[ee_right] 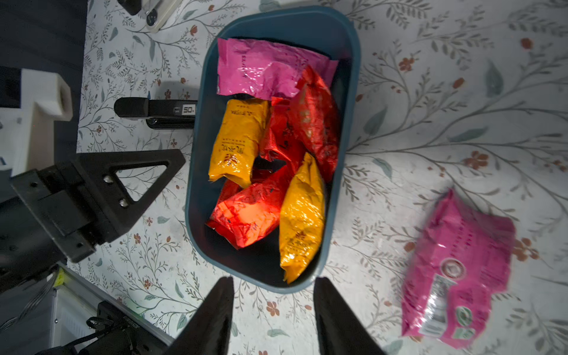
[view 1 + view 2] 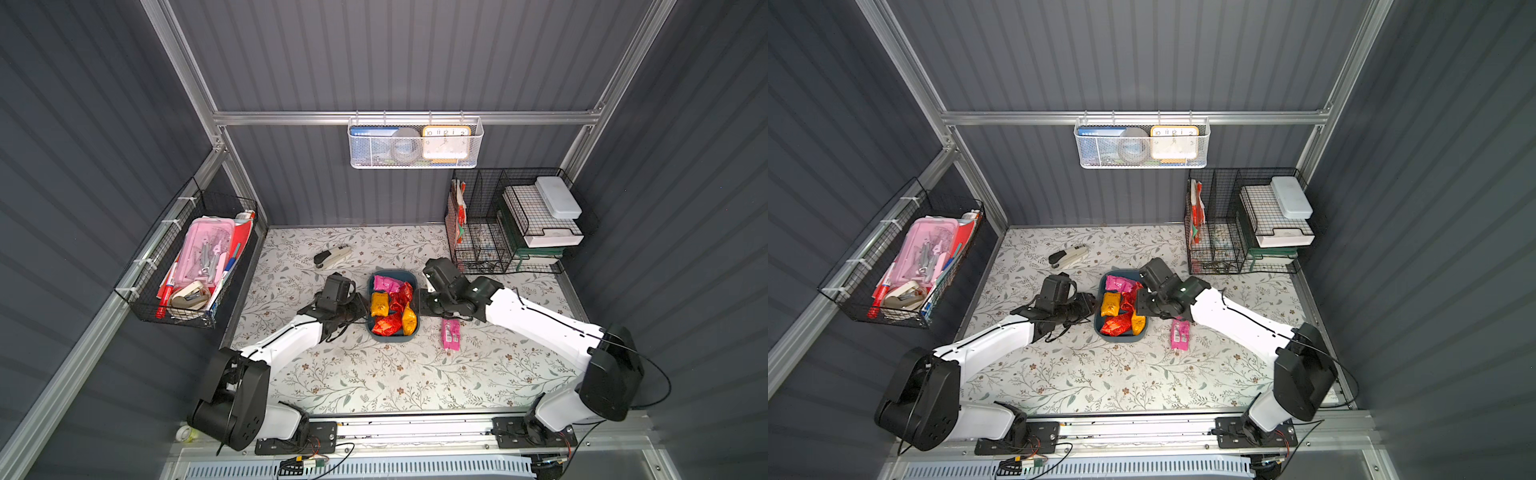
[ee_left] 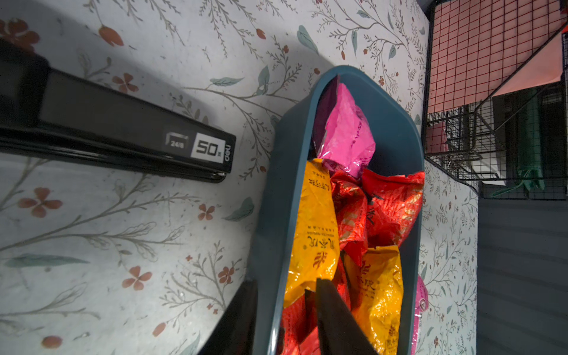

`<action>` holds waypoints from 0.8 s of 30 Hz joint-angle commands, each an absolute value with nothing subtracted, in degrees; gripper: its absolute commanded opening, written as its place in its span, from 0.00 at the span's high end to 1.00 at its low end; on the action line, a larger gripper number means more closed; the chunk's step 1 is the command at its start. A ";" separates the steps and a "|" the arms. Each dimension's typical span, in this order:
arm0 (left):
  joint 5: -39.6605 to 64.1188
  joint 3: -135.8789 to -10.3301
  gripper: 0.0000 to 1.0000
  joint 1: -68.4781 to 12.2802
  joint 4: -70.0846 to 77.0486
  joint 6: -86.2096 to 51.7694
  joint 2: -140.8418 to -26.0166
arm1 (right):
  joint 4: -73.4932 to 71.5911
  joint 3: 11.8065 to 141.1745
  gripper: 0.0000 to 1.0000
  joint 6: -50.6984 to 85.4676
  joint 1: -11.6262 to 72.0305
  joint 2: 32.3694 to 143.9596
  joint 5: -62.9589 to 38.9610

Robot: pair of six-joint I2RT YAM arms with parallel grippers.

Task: Take the tea bags out of the storage box
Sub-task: Pick up the tea bag from the storage box.

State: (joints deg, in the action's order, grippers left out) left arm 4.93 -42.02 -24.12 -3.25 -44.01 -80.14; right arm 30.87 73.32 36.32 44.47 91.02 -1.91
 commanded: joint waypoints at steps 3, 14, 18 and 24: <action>5.38 -40.79 0.63 -23.99 -3.37 -45.59 -79.20 | 35.52 81.11 0.50 28.12 47.17 100.36 -1.84; 6.72 -38.41 0.65 -23.99 -1.85 -45.09 -79.06 | 34.70 88.65 0.49 35.51 48.96 110.29 -0.62; 6.68 -38.24 0.65 -23.99 -1.85 -45.09 -78.58 | 28.57 87.25 0.48 45.43 48.78 111.05 -2.03; 7.04 -37.81 0.67 -23.99 -1.49 -44.67 -78.83 | 21.01 85.85 0.50 56.09 47.81 113.21 -2.40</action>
